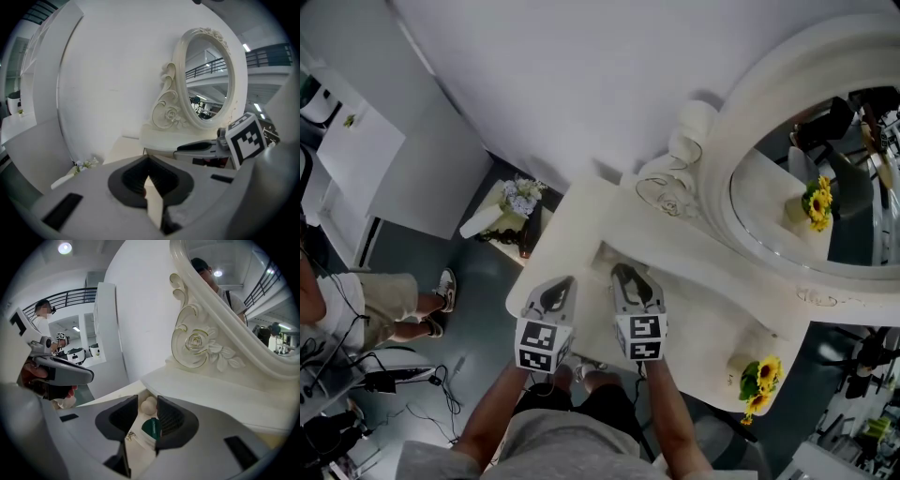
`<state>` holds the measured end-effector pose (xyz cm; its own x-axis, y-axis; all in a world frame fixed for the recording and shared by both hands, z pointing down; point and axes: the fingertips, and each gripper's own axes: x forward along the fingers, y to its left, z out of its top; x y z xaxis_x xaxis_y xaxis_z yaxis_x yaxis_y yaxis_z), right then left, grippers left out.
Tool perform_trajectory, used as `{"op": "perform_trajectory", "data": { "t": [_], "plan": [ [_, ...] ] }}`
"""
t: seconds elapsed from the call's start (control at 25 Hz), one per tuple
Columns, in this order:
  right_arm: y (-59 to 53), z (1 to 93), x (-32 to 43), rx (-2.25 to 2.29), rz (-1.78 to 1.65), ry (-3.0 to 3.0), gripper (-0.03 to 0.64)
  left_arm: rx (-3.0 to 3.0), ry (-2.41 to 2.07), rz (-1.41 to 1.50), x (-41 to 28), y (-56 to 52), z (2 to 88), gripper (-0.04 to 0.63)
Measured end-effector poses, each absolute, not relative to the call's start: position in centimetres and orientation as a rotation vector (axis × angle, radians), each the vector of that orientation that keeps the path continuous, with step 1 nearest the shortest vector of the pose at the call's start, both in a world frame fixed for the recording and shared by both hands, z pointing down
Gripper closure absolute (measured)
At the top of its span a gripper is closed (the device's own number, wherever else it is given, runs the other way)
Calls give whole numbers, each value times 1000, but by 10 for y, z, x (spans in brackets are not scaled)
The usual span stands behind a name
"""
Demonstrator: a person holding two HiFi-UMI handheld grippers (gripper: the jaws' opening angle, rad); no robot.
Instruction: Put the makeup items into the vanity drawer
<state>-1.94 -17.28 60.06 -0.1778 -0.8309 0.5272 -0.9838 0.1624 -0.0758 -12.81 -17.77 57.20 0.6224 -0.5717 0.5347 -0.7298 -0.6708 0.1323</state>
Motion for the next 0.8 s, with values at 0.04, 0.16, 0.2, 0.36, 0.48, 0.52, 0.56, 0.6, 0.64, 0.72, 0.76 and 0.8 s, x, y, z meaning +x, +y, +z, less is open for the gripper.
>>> {"op": "perform_trajectory", "data": {
  "t": [0.04,0.16,0.2,0.36,0.48,0.52,0.56,0.6,0.64,0.72,0.76,0.8],
  "plan": [
    [-173,597,-19,1739,573,-2084,482,2518,-1041,653,-127,-178,569,595],
    [-168,584,-12,1771,545,-2076,482,2546,-1030,638,-120,-176,558,595],
    [-166,580,-9,1782,533,-2073,482,2559,-1025,632,-118,-176,553,595],
    [-158,549,3,1867,478,-2079,482,2626,-989,594,-103,-172,528,595],
    [-146,526,17,1936,428,-2058,482,2686,-955,560,-90,-166,507,595],
    [-141,518,21,1960,413,-2049,483,2708,-940,548,-85,-163,500,595],
    [-135,511,26,1985,398,-2040,483,2731,-923,535,-80,-160,492,595],
    [-129,504,30,2011,383,-2031,483,2754,-904,522,-75,-157,486,595],
    [-123,497,34,2037,367,-2022,483,2777,-884,508,-69,-153,479,595],
    [-108,482,45,2095,331,-1995,485,2825,-839,477,-56,-144,464,595],
    [-100,474,51,2128,314,-1976,488,2847,-817,461,-50,-140,456,595],
    [-91,467,57,2162,298,-1957,499,2867,-795,446,-44,-134,449,595]
  ]
}}
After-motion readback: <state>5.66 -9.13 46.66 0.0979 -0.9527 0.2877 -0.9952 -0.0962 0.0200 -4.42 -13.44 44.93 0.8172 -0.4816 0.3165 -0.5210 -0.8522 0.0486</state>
